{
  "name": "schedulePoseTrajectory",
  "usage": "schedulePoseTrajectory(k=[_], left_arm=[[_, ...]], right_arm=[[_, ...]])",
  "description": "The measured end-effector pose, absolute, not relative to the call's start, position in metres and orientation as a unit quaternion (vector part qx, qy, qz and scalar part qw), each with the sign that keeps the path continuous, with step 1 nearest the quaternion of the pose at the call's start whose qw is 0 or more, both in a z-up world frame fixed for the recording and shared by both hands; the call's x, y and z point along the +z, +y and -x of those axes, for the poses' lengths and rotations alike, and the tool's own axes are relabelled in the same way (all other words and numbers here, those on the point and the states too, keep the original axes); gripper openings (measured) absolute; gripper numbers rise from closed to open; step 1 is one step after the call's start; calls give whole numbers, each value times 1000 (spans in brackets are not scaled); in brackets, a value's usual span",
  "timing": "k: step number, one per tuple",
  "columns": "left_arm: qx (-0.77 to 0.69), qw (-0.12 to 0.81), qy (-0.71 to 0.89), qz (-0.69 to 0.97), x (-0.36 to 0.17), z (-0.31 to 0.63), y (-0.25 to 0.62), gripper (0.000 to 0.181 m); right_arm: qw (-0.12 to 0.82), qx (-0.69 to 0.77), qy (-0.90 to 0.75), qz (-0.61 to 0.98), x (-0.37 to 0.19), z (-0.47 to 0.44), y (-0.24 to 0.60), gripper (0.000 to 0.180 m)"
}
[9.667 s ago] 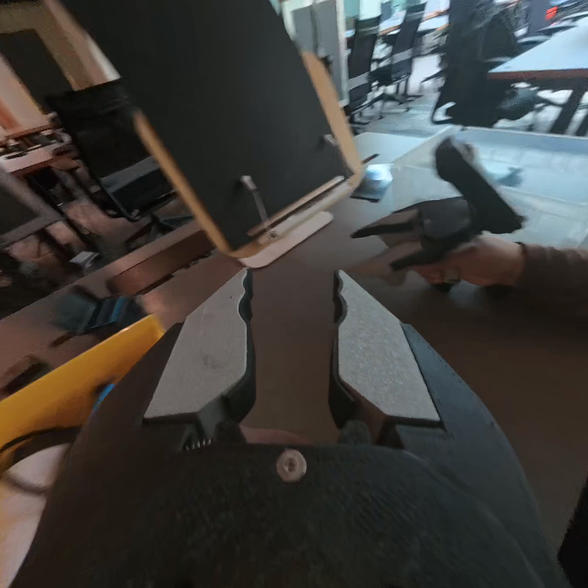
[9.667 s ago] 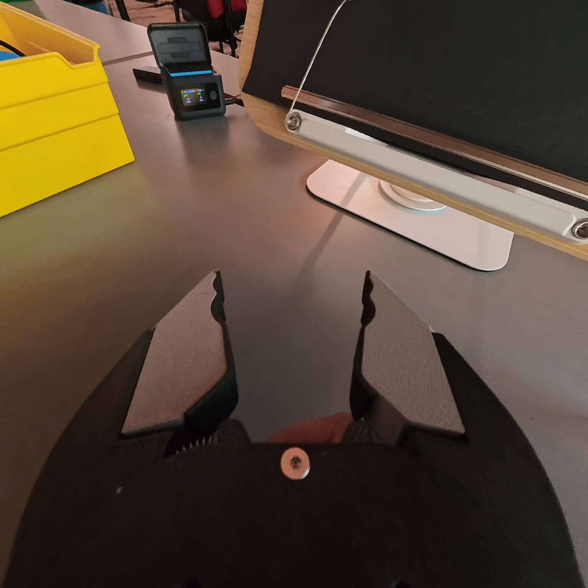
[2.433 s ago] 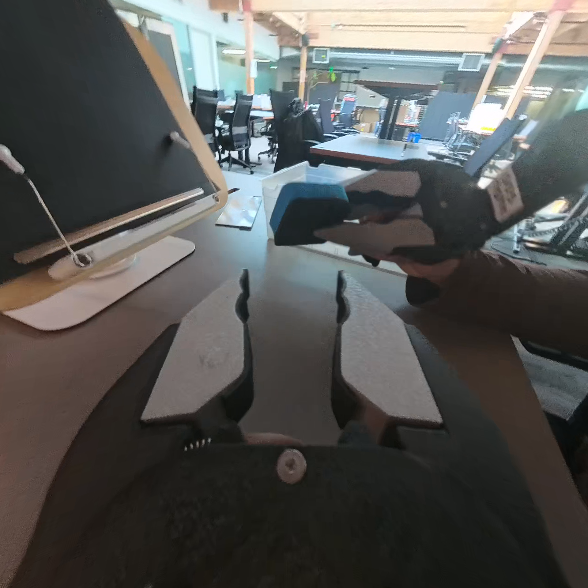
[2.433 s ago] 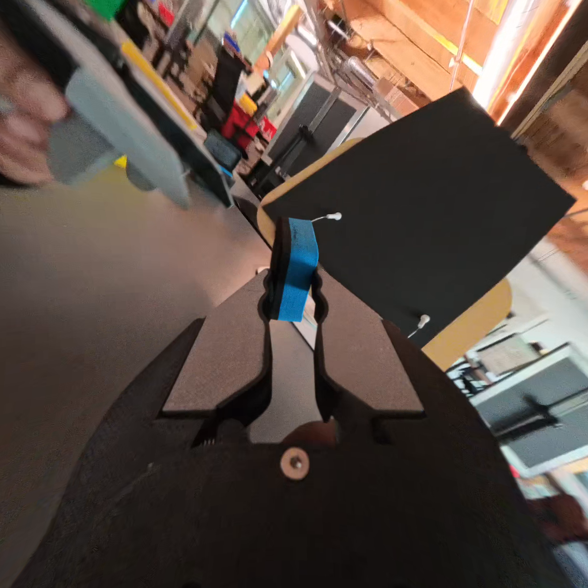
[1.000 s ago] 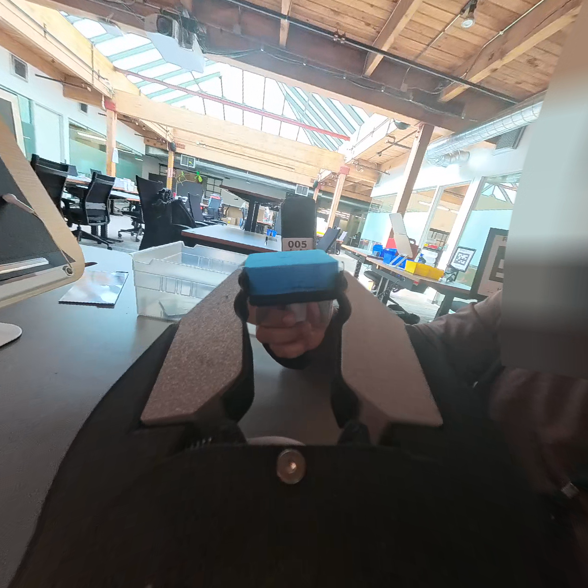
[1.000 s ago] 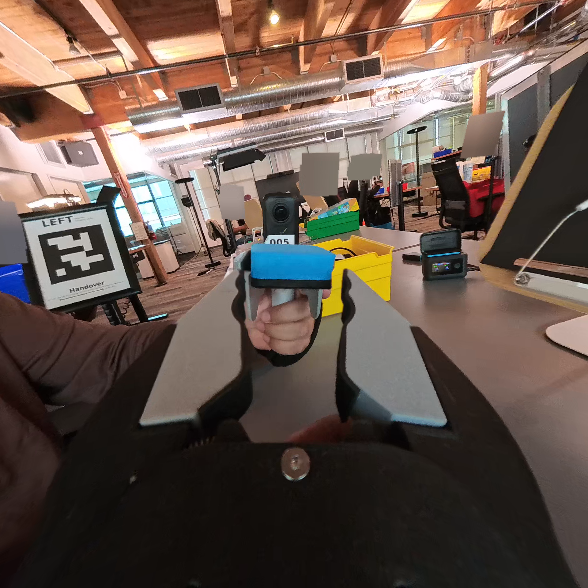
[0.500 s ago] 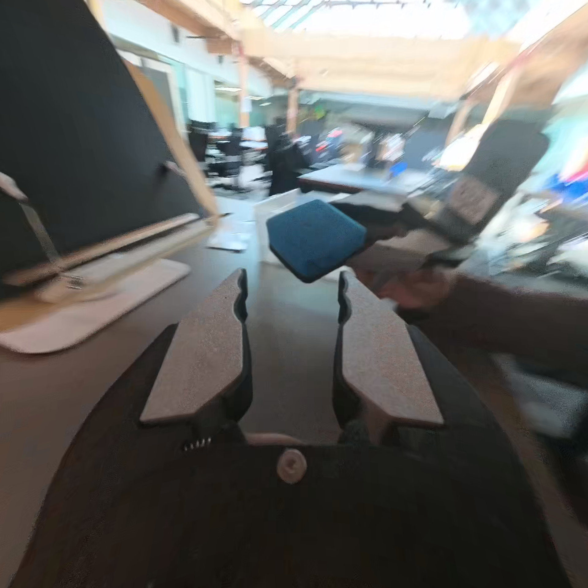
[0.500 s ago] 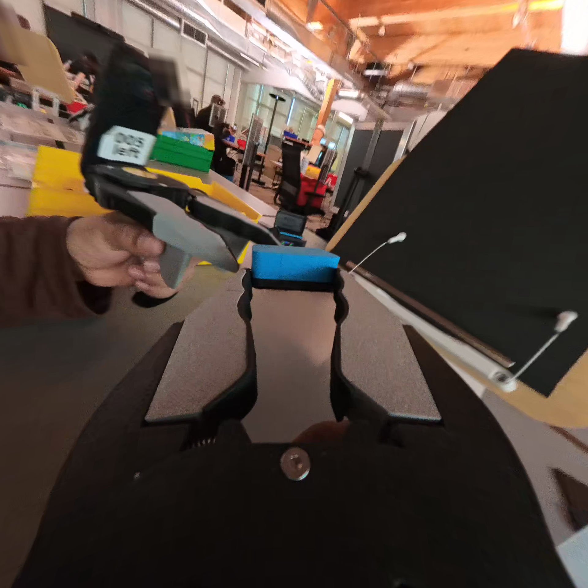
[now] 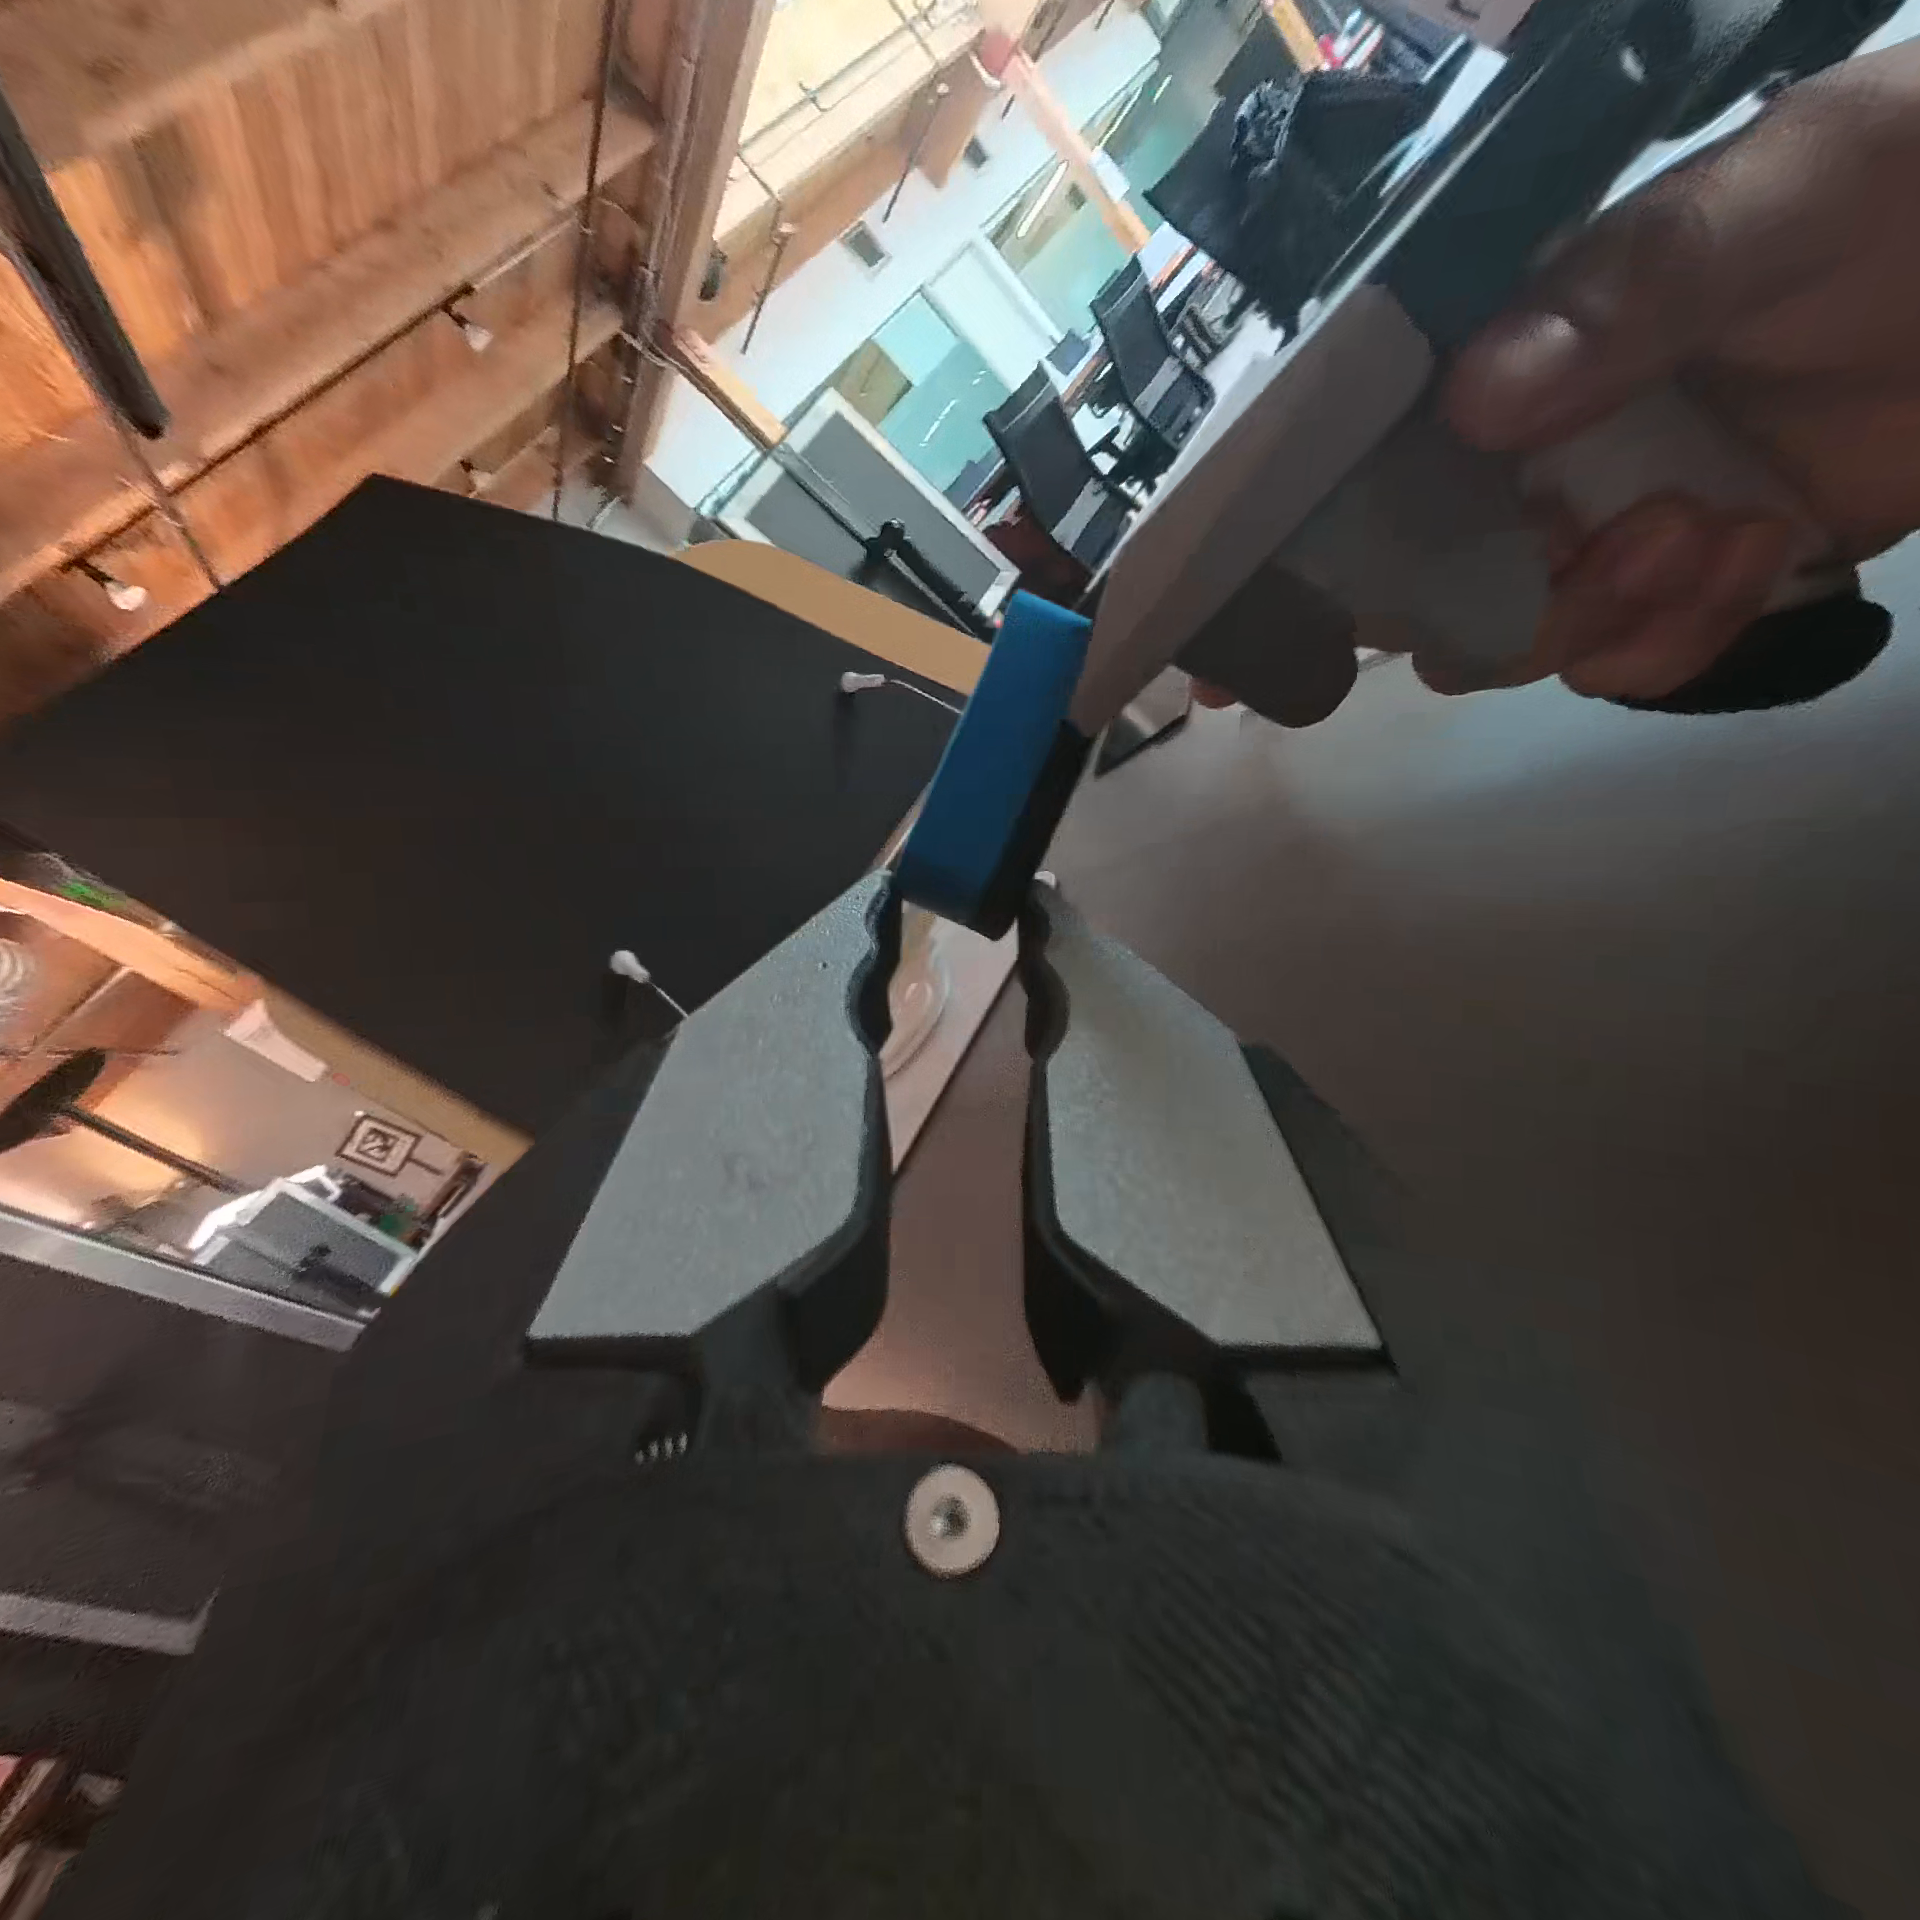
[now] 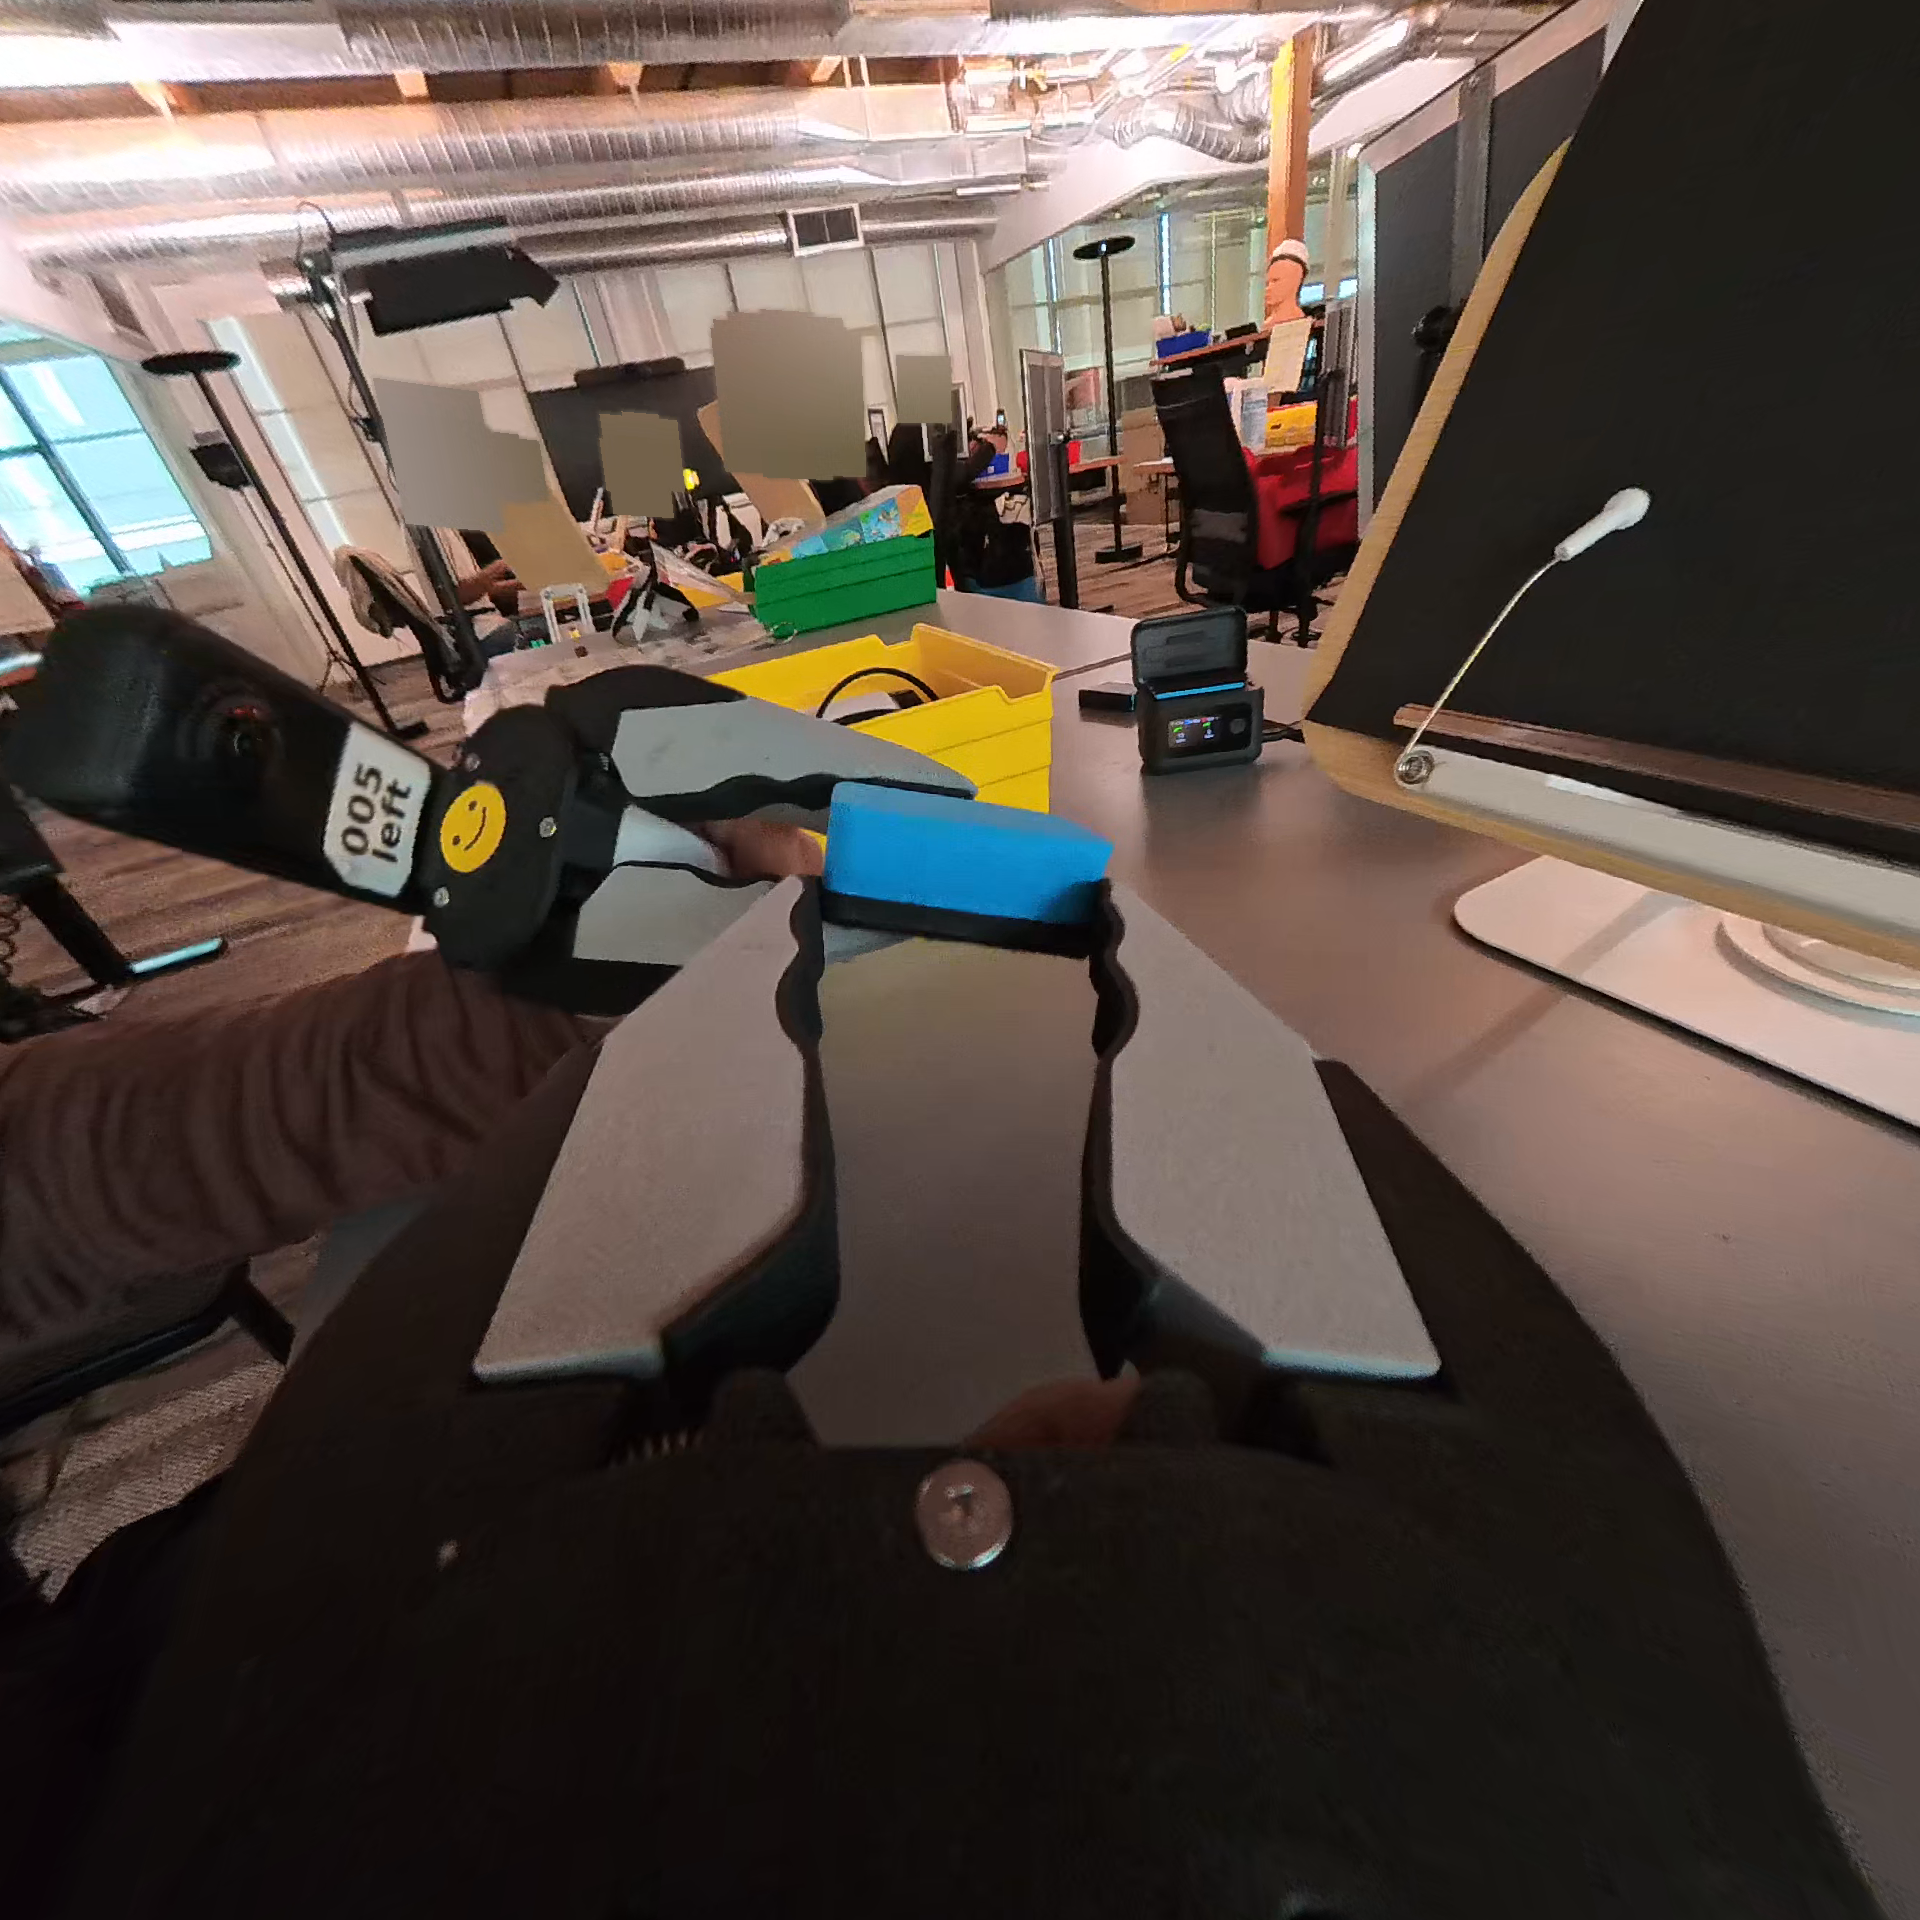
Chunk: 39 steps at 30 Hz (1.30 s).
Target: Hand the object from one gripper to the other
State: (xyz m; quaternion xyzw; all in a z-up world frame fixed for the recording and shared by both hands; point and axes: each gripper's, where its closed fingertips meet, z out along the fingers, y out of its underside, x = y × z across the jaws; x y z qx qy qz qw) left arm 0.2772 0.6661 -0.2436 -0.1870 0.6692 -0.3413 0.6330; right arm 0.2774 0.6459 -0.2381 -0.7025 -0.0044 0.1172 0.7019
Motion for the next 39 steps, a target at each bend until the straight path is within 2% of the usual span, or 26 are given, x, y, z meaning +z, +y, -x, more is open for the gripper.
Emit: schedulePoseTrajectory(k=[4,11,14,15,18,21,22,24,26,28,31,35,38,39], left_arm=[[-347,620,680,181,-250,-276,665,20],[-369,608,681,177,-244,-270,661,19],[-413,576,674,211,-242,-272,661,18],[-439,553,671,228,-242,-273,660,18],[-516,465,664,276,-243,-273,659,18],[-586,336,669,310,-251,-267,650,18],[-603,293,672,315,-254,-264,646,18],[-625,241,667,326,-256,-261,643,19],[-641,200,657,344,-258,-261,643,19],[-633,228,639,372,-257,-270,654,20],[-600,263,632,413,-264,-279,670,51],[-664,154,604,413,-258,-271,655,52],[-696,79,562,439,-255,-270,655,74],[-698,57,553,451,-258,-271,656,76]], right_arm=[[676,146,-2,722,-249,-277,646,48],[675,209,6,707,-244,-273,642,48],[684,196,-2,703,-241,-275,640,47],[687,183,-7,703,-240,-276,639,45],[686,122,-30,717,-243,-278,638,53],[687,76,-60,720,-245,-274,639,58],[687,72,-67,719,-245,-272,639,55],[685,67,-85,720,-247,-267,640,26],[681,54,-99,724,-247,-265,640,23],[692,-5,-91,716,-242,-277,641,21],[680,-188,-105,701,-238,-302,638,20],[583,-392,-187,686,-253,-311,641,21],[512,-500,-247,654,-260,-313,643,21],[497,-533,-266,630,-257,-310,643,21]])
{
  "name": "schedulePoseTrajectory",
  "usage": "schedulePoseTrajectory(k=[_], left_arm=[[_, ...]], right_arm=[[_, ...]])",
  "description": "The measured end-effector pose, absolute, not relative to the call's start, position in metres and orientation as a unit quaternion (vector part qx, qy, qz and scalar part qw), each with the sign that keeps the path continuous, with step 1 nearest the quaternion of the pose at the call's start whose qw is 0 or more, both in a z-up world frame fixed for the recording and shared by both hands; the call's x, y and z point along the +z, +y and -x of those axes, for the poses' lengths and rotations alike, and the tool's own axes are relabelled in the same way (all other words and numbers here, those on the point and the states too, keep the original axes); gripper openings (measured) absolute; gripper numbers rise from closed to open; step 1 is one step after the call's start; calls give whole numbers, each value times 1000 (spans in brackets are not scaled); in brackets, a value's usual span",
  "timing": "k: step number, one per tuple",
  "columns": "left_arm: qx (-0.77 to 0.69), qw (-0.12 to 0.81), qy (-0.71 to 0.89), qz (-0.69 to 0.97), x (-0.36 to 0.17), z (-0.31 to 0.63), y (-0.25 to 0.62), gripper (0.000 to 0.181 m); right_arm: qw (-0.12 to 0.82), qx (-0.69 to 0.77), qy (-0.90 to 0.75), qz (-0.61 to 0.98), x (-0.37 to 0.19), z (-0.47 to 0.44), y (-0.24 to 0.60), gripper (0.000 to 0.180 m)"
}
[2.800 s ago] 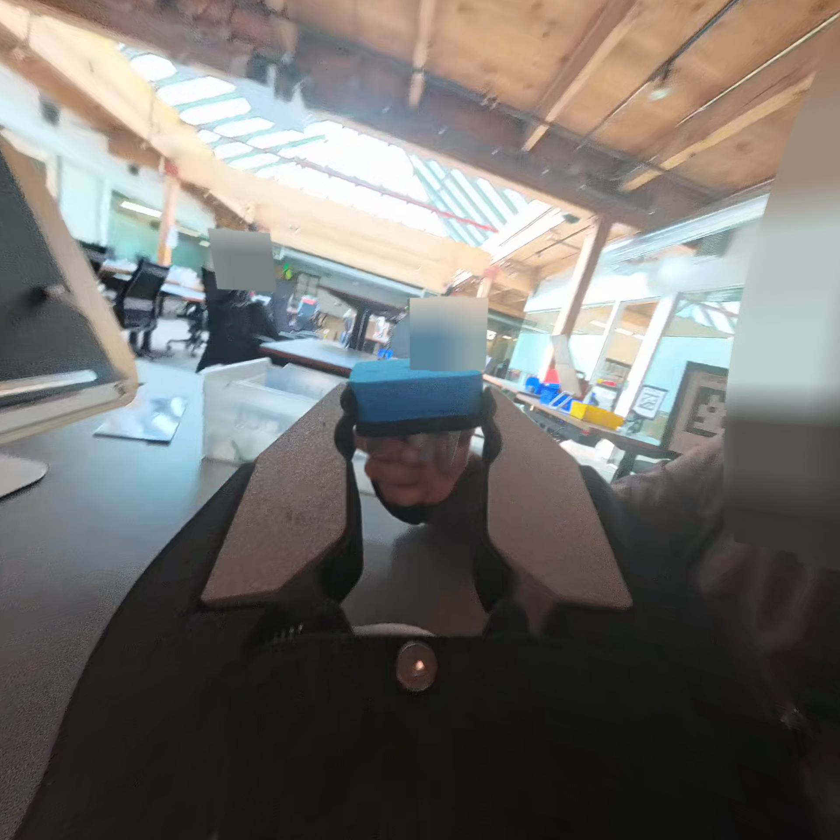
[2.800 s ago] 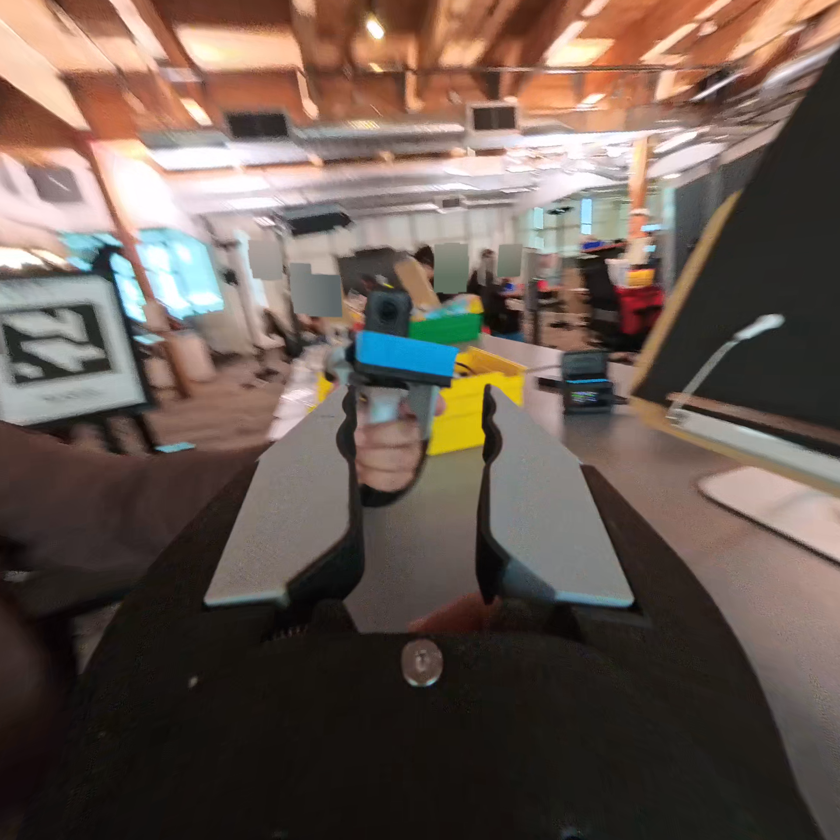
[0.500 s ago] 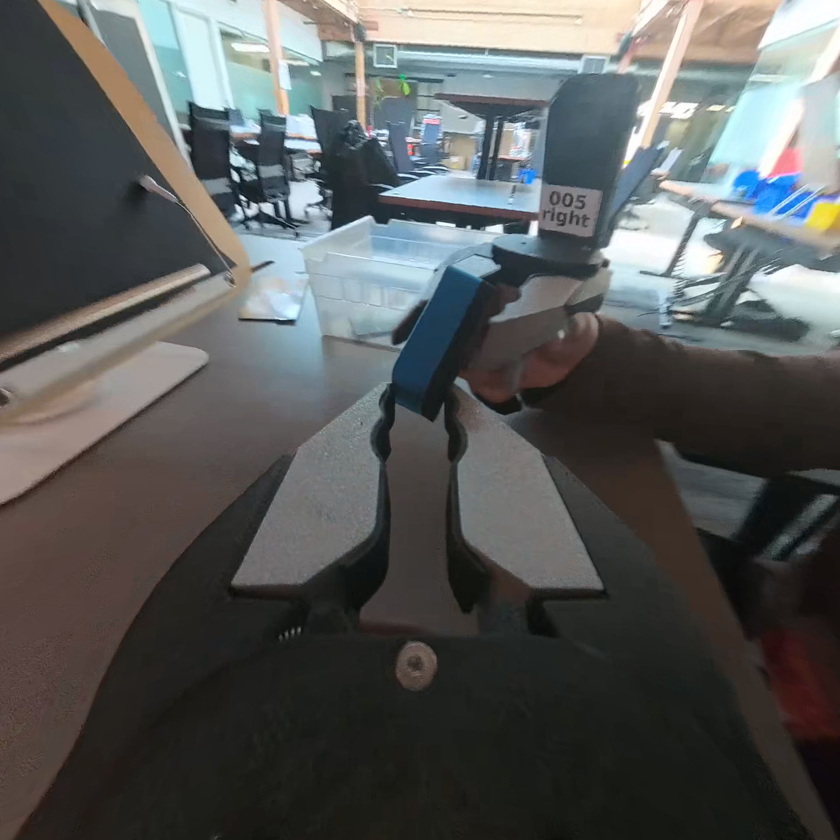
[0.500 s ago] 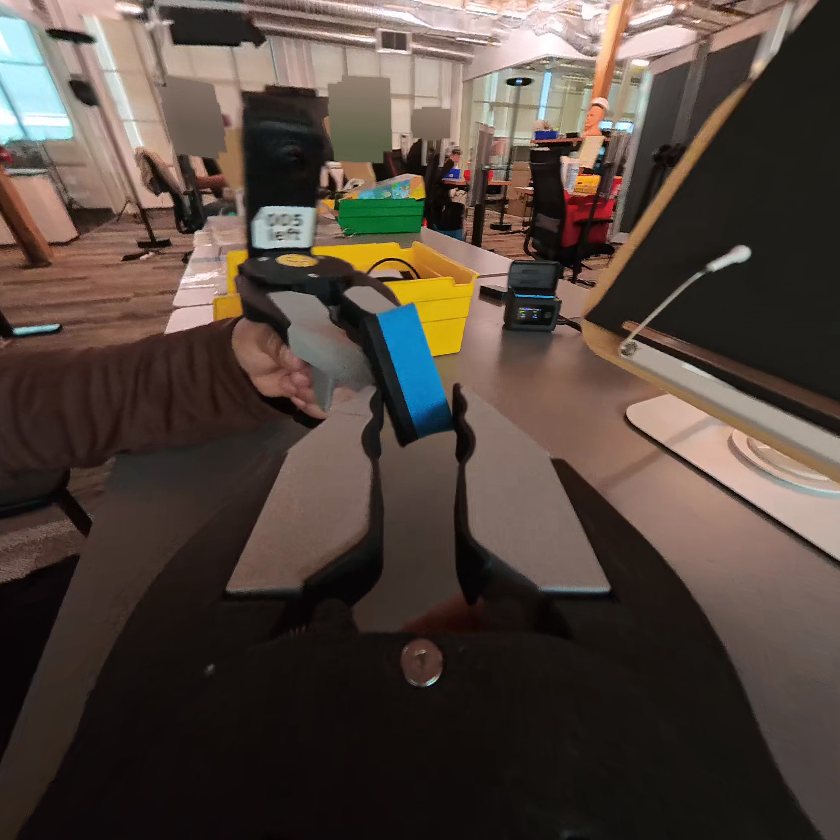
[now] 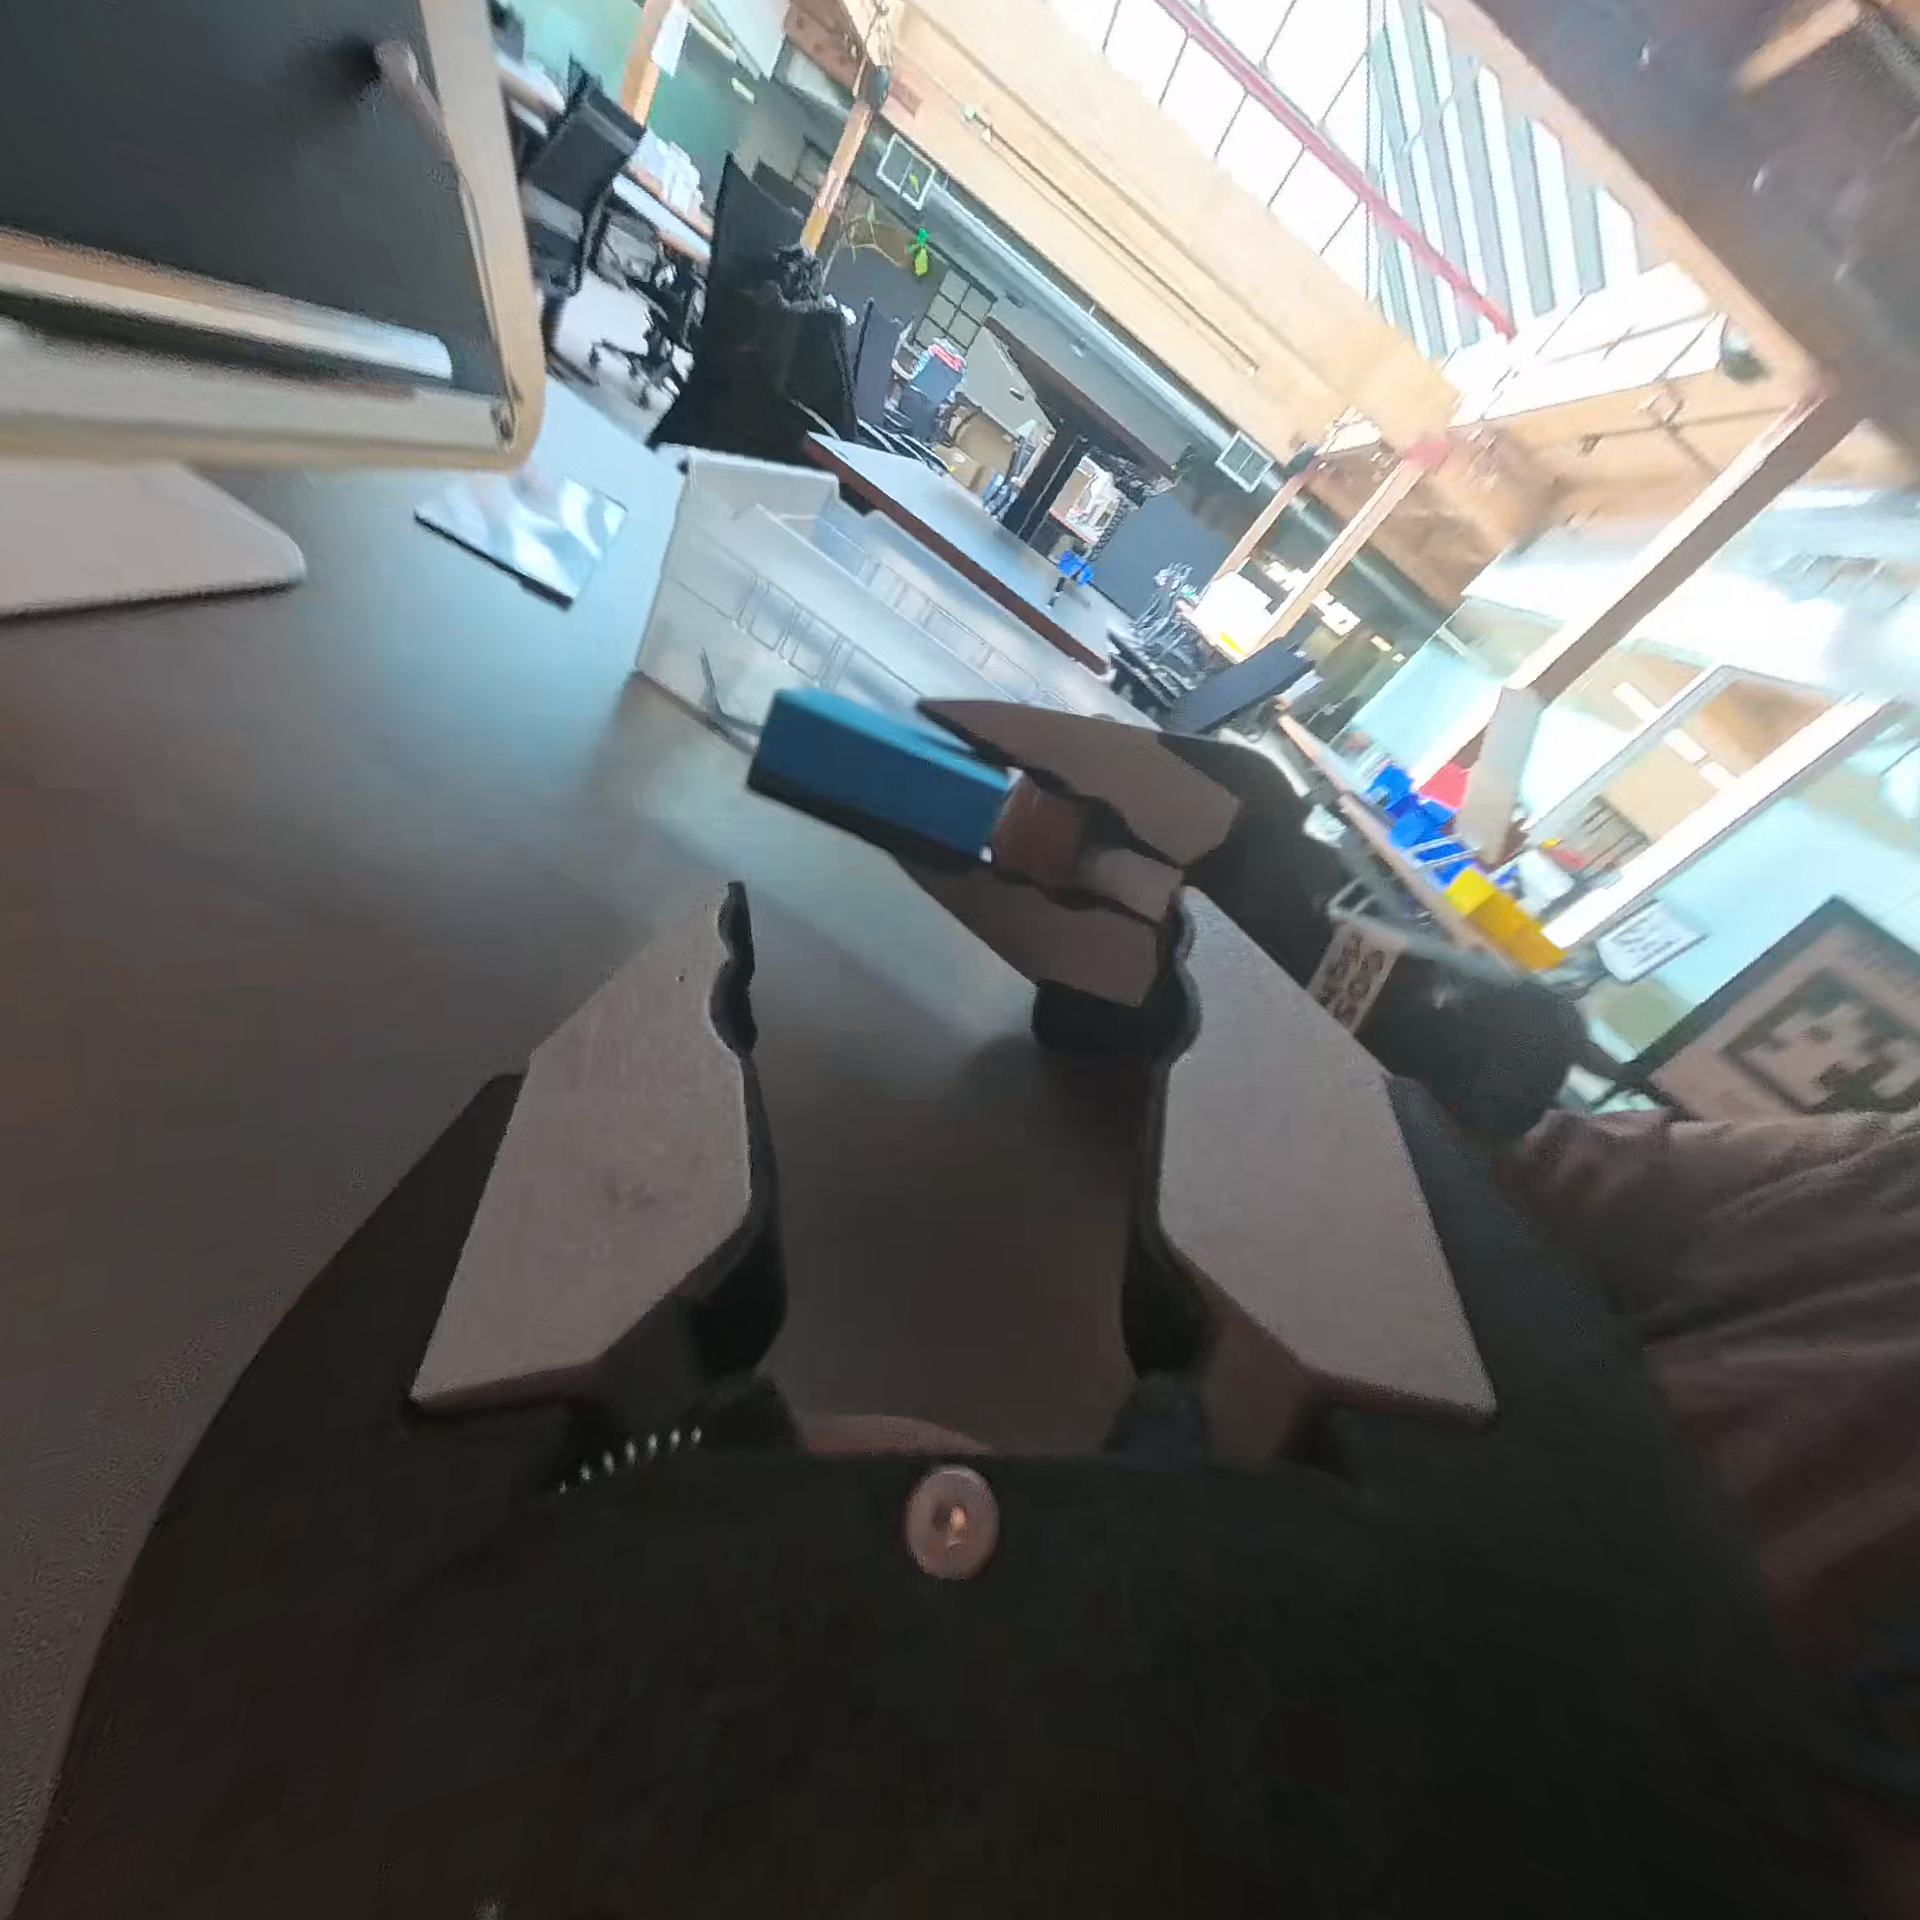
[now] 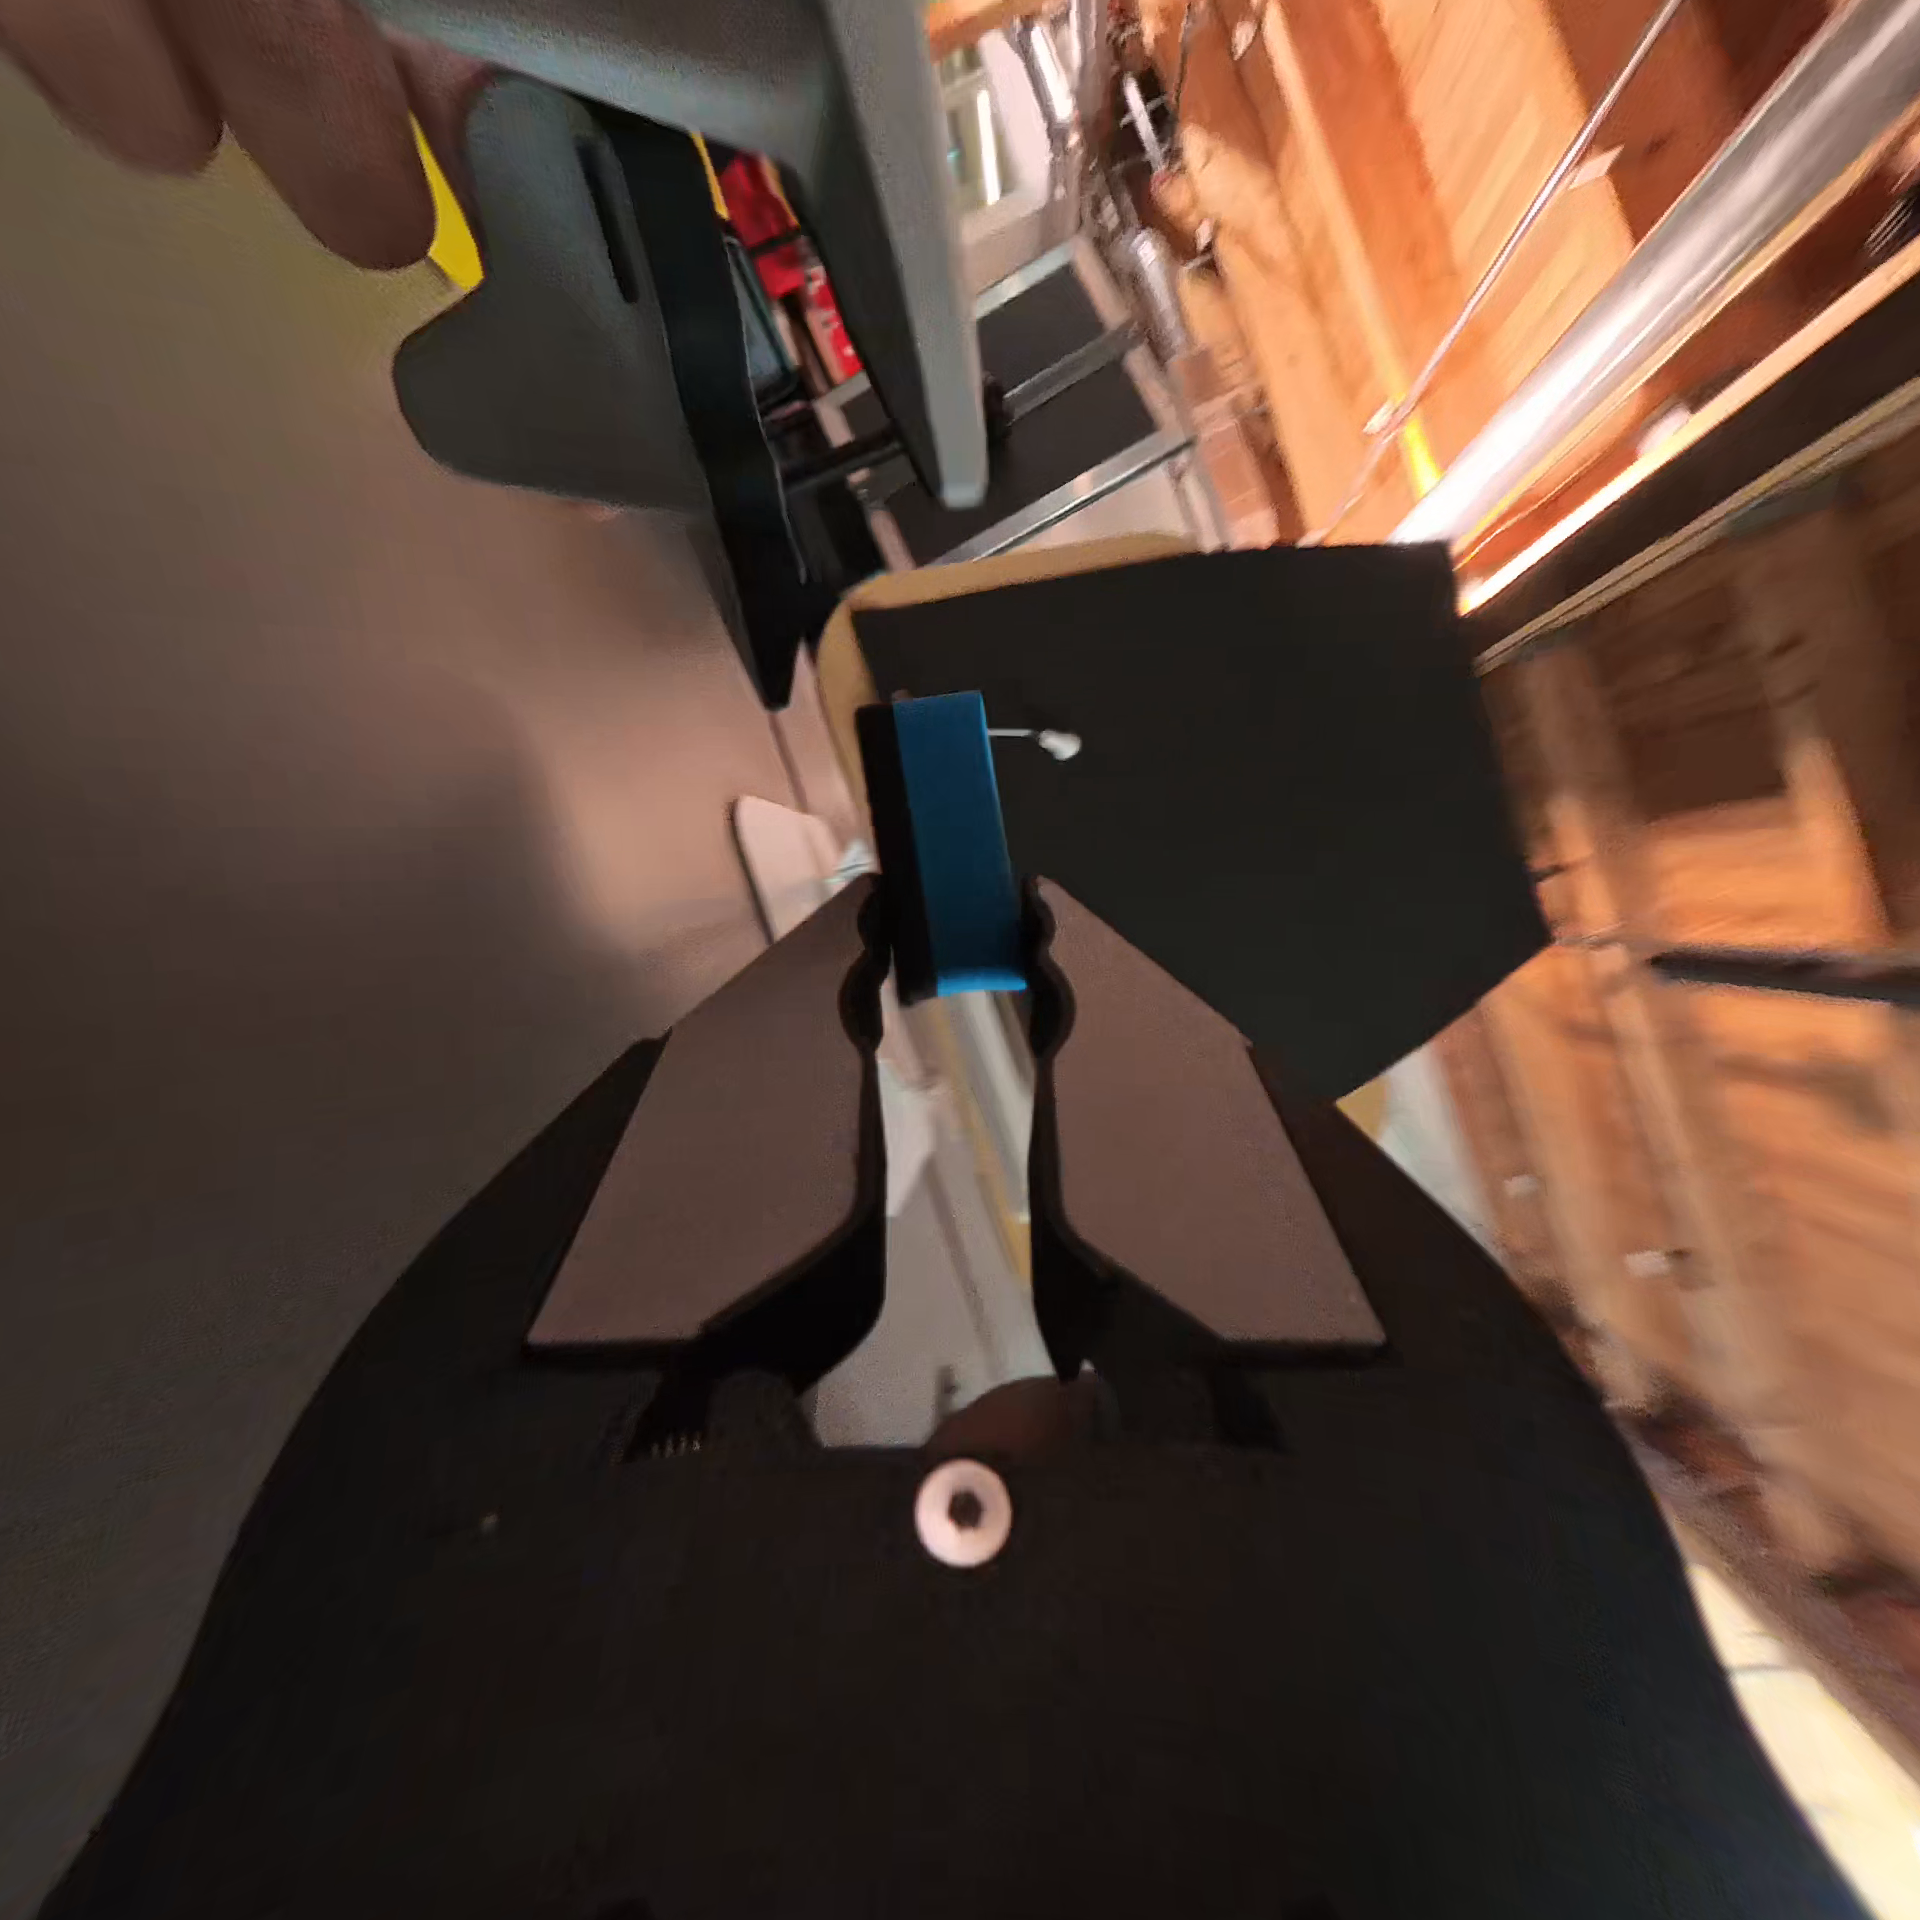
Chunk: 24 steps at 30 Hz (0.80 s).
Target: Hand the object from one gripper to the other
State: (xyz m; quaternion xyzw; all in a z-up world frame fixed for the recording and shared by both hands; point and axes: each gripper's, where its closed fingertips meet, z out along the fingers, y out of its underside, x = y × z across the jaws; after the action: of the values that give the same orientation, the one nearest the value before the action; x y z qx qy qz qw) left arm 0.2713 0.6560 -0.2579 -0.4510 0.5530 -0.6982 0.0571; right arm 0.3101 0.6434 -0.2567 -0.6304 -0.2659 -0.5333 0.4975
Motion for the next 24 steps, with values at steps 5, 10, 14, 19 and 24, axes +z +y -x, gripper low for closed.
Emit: schedulePoseTrajectory(k=[5,10,14,19,24], left_arm=[[-709,20,531,465,-263,-275,656,60],[-691,66,561,450,-264,-275,658,37],[-674,145,582,431,-258,-275,671,29],[-685,233,592,355,-231,-263,675,28],[-682,302,626,226,-216,-241,643,28]], right_arm=[[440,-611,-347,560,-259,-287,652,21],[459,-587,-346,570,-266,-273,657,22],[566,-409,-275,661,-270,-266,657,53],[676,-30,-159,719,-258,-247,649,76],[731,152,-94,659,-222,-249,632,56]])
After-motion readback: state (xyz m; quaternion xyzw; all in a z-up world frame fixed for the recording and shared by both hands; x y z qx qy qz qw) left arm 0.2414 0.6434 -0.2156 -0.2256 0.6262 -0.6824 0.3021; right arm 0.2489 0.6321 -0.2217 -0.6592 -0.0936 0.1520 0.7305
